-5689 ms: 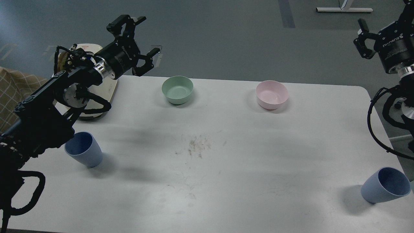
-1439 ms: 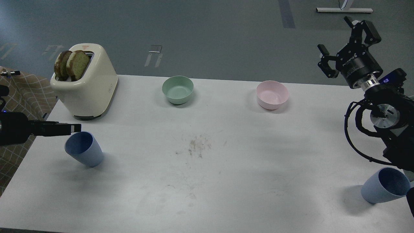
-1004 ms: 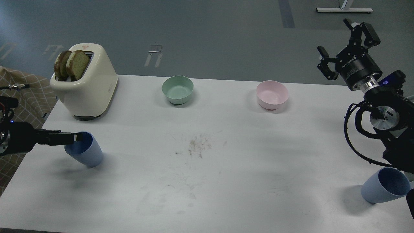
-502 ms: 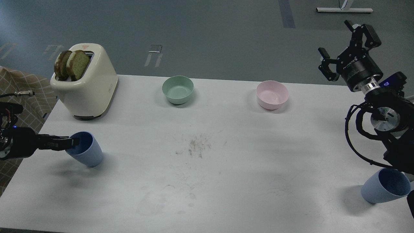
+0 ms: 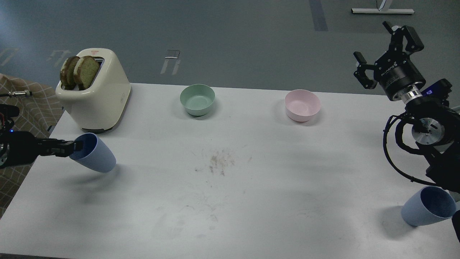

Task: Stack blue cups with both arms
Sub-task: 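Carry the blue cup with the left gripper to the table center and set down, then release the cup and lift the left gripper away, then reach the right gripper to the other blue cup and grasp it, then lift the blue cup with the right gripper over the center cup, then lower the held cup into the center cup and open the right gripper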

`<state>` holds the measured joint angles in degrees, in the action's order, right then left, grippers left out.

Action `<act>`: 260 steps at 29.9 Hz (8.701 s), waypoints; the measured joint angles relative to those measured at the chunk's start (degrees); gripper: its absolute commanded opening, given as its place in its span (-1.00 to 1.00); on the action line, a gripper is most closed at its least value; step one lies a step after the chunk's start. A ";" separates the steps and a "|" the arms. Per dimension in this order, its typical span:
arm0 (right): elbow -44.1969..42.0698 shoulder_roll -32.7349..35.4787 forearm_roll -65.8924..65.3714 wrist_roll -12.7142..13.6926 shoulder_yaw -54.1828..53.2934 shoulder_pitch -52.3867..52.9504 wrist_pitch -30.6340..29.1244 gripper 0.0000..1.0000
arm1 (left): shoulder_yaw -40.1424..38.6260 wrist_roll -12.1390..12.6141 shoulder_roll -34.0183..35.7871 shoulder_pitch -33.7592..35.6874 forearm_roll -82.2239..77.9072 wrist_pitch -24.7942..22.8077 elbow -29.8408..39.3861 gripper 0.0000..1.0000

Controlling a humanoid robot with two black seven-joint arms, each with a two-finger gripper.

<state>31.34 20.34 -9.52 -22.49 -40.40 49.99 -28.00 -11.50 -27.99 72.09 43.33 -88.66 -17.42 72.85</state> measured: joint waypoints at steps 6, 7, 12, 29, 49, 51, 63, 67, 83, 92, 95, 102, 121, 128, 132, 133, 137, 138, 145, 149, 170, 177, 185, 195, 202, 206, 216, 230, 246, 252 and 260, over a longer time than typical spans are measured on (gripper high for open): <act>0.55 0.41 -0.07 0.07 0.09 4.09 0.00 1.00 | 0.15 0.00 0.49 7.25 -2.06 -0.94 8.15 -1.00; 0.52 0.42 -0.10 0.07 0.14 5.07 0.00 1.00 | 0.15 -0.01 0.25 8.41 -3.04 -1.29 9.04 -1.00; -0.21 0.41 -0.25 0.16 1.70 11.99 0.00 1.00 | 0.23 0.00 -6.18 13.76 -8.02 -5.00 11.33 -1.00; -0.22 -0.31 -0.16 0.12 11.02 24.81 0.00 1.00 | 0.80 6.00 -37.87 19.55 -16.00 -10.59 3.30 -1.00; -0.14 -1.00 -0.13 0.09 11.23 23.84 0.00 1.00 | 10.09 7.49 -53.10 25.88 -23.20 -10.59 -6.55 -1.00; -0.13 -1.01 -0.14 0.09 11.23 23.78 0.00 1.00 | 10.53 7.62 -53.79 25.88 -23.19 -10.59 -7.13 -1.00; 0.03 -1.01 -0.14 0.09 11.23 23.27 0.00 1.00 | 12.85 7.91 -54.94 25.57 -23.15 -10.59 -8.95 -1.00; 0.04 -1.00 -0.14 0.09 11.23 23.02 0.00 1.00 | 12.85 7.91 -54.95 25.46 -23.07 -10.59 -8.96 -0.56; 0.04 -0.45 -0.14 0.08 11.28 22.89 0.00 1.00 | 12.12 7.19 -52.97 27.04 -20.42 -10.59 -7.70 0.88; 2.44 4.72 -0.34 0.09 14.76 22.87 0.00 1.00 | 9.96 7.22 -42.78 35.14 0.31 -10.59 -5.22 0.90; 6.83 9.07 -0.61 0.16 19.35 22.87 0.00 1.00 | 7.27 7.60 -38.55 35.35 11.16 -10.58 -5.70 0.90; 17.24 20.88 -8.58 0.08 27.99 22.86 -0.02 1.00 | 2.05 7.51 -31.90 31.72 32.72 -10.59 -9.16 0.91; 39.40 50.22 -55.93 -0.60 46.34 19.93 0.01 1.00 | -6.56 6.90 -36.50 21.41 53.94 -10.58 -21.97 0.90; 42.22 55.66 -61.76 -0.64 46.70 15.52 0.98 1.00 | -8.56 6.90 -39.90 19.02 53.32 -10.58 -21.97 0.91; 47.57 60.77 -64.18 -0.64 46.77 13.52 3.84 1.00 | -8.64 6.90 -41.52 18.22 53.12 -10.58 -21.96 0.90; 48.61 61.93 -64.50 -0.64 46.81 13.38 4.23 1.00 | -8.64 6.90 -41.89 18.00 53.10 -10.58 -21.96 0.90; 50.17 64.07 -65.86 -0.64 48.25 13.23 5.61 1.00 | -8.64 6.90 -43.27 16.89 53.06 -10.58 -21.96 0.91; 50.25 64.27 -66.60 -0.64 48.90 13.21 6.23 1.00 | -8.64 6.90 -43.61 16.46 53.06 -10.58 -21.96 0.91; 50.31 65.25 -69.95 -0.63 52.76 13.06 8.15 1.00 | -8.70 6.91 -44.13 15.12 53.05 -10.58 -21.97 0.90; 50.39 65.25 -69.98 -0.62 54.33 12.90 8.21 1.00 | -8.72 6.91 -44.18 14.78 53.06 -10.58 -21.96 0.90; 45.70 54.67 -69.78 -0.45 55.70 9.20 9.55 0.95 | -8.78 6.90 -44.31 12.86 52.99 -10.59 -21.96 0.91; 43.97 51.46 -70.26 -0.45 55.42 5.87 9.37 0.75 | -8.72 6.91 -44.08 12.36 52.97 -10.59 -21.96 0.90; 43.36 50.32 -70.37 -0.19 55.59 5.12 9.13 -0.91 | -8.73 6.90 -44.13 12.00 52.97 -10.59 -21.96 0.90; 44.33 50.77 -70.29 0.38 55.18 5.24 8.90 -1.00 | -8.79 6.90 -44.14 11.54 52.97 -10.59 -21.96 0.91; 50.86 53.92 -70.24 0.50 53.87 14.21 4.87 -1.00 | -8.79 6.91 -44.15 11.51 52.97 -10.59 -21.96 0.91; 52.10 52.79 -70.48 0.57 53.79 23.33 0.71 -1.00 | -8.79 6.97 -44.19 11.51 52.97 -10.58 -21.95 0.91; 43.44 31.31 -70.37 0.60 57.67 41.39 -0.02 -1.00 | -8.70 7.00 -43.43 11.58 51.25 -10.59 -21.87 0.91; 38.77 -0.16 -54.21 -1.16 75.76 61.29 0.00 -1.00 | -8.70 6.99 -43.07 11.61 50.95 -10.59 -21.87 0.90; 39.13 -8.73 -46.74 -1.06 83.81 64.75 0.00 -1.00 | -9.85 6.99 -43.01 11.50 50.99 -10.58 -21.86 0.90; 39.19 -9.79 -46.88 -1.06 86.34 64.88 0.00 -1.00 | -9.92 6.99 -43.11 11.35 50.98 -10.58 -21.78 0.91; 38.86 -10.87 -46.65 -1.01 87.26 64.01 0.00 -1.00 | -10.16 6.99 -43.11 11.26 51.01 -10.58 -21.56 0.90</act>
<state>70.20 9.48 -56.18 -23.50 46.86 114.00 -27.99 -21.66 -21.00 28.98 54.59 -37.64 -28.00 51.29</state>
